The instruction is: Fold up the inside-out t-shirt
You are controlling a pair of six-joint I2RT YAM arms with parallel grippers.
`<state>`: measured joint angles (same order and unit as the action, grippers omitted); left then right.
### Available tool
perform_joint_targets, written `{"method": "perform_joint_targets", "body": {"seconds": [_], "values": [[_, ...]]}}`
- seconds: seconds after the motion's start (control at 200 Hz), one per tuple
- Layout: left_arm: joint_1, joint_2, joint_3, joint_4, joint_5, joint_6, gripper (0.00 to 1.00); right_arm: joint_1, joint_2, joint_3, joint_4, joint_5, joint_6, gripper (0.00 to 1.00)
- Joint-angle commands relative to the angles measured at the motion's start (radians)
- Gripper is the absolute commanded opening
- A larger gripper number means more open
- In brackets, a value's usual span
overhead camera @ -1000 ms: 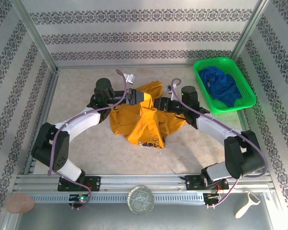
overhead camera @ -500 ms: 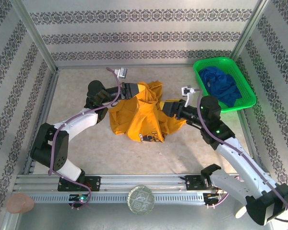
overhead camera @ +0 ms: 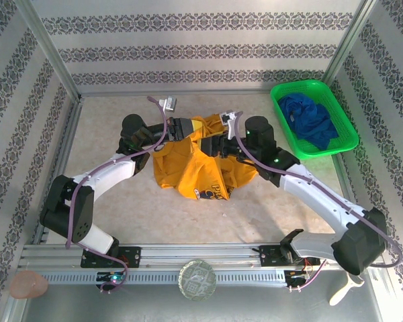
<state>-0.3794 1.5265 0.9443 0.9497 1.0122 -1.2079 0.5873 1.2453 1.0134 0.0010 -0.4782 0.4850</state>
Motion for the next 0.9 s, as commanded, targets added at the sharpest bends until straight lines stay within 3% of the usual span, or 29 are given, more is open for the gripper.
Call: {"method": "perform_joint_targets", "body": {"seconds": [0.0,0.045,0.09,0.19,0.28,0.35,0.475,0.53,0.624,0.749,0.894], "values": [[0.004,-0.035,-0.006,0.027,0.002,0.021,0.0,0.018,0.048,0.052,0.053,0.011,-0.023,0.54],[0.003,-0.036,-0.006,0.027,0.002,0.02,0.0,0.021,0.073,0.065,0.057,0.01,-0.022,0.52],[0.003,-0.039,-0.008,0.025,-0.001,0.018,0.0,0.023,0.094,0.074,0.062,0.006,-0.019,0.41],[0.004,-0.045,-0.005,-0.008,-0.009,0.033,0.0,0.018,0.094,0.074,0.067,-0.007,-0.011,0.0],[0.004,-0.058,-0.003,-0.078,-0.027,0.08,0.03,-0.001,0.042,0.054,0.05,-0.01,-0.009,0.0],[0.016,-0.081,-0.004,-0.174,-0.067,0.146,0.27,-0.034,-0.012,0.03,0.048,-0.027,0.004,0.0],[0.063,-0.156,-0.046,-0.264,-0.136,0.238,0.51,-0.099,-0.081,0.0,0.034,-0.065,0.03,0.0],[0.074,-0.194,-0.065,-0.317,-0.148,0.284,0.57,-0.12,-0.098,-0.007,0.036,-0.079,0.044,0.0],[0.053,-0.247,-0.084,-0.445,-0.144,0.393,0.59,-0.137,-0.111,-0.01,0.036,-0.089,0.048,0.0],[-0.024,-0.306,-0.11,-0.639,-0.216,0.555,0.63,-0.14,-0.109,-0.011,0.056,-0.105,0.071,0.0],[-0.127,-0.267,-0.103,-0.705,-0.308,0.663,0.66,-0.135,-0.105,-0.028,0.092,-0.115,0.108,0.0]]}}
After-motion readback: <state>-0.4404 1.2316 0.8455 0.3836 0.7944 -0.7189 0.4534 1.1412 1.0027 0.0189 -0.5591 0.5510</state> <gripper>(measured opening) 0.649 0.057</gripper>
